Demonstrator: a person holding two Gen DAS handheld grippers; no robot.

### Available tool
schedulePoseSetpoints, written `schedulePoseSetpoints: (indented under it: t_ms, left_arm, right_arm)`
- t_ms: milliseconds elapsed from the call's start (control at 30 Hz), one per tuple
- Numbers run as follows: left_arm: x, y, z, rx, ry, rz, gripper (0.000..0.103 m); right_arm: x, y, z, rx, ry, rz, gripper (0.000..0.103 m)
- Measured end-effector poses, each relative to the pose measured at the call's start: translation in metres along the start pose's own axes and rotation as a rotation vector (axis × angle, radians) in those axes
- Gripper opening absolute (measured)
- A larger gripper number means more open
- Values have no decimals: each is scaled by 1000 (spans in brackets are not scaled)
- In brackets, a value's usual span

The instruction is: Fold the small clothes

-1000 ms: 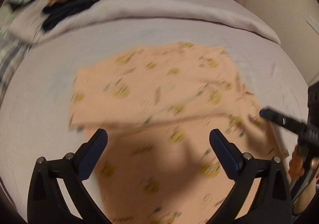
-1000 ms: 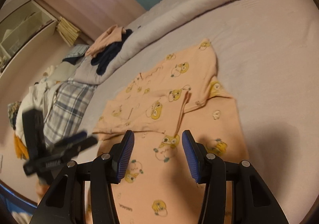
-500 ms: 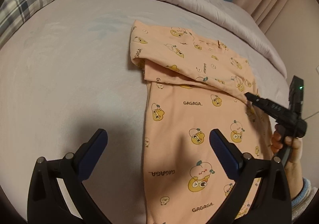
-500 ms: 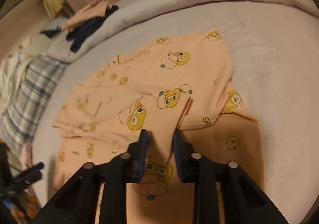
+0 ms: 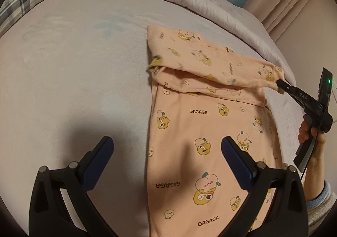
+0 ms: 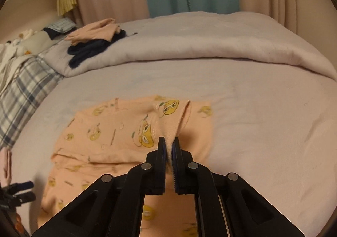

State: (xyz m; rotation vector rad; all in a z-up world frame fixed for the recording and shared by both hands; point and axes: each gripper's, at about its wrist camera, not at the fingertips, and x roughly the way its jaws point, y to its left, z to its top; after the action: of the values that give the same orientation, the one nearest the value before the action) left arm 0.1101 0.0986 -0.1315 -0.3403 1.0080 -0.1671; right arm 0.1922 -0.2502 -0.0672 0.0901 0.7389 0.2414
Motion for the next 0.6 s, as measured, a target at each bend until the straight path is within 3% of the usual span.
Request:
schedulePoseSetpoints:
  t_ms: [167, 233, 333, 500, 600]
  left_arm:
    - [4, -2, 9, 7, 4, -1, 102]
    - [4, -5, 14, 21, -1, -7, 102]
    - [8, -13, 28, 47, -19, -4, 102]
    - [15, -27, 65, 51, -87, -48, 100]
    - [24, -33, 89, 28, -110, -120, 90]
  right_arm:
    - [42, -27, -14, 14, 144, -99, 7]
    - [55, -43, -20, 90, 214, -51, 13]
    - [43, -53, -21, 151, 175, 14, 32]
    - [24, -53, -9, 150, 73, 21, 32]
    - [27, -41, 0, 117, 47, 59, 32]
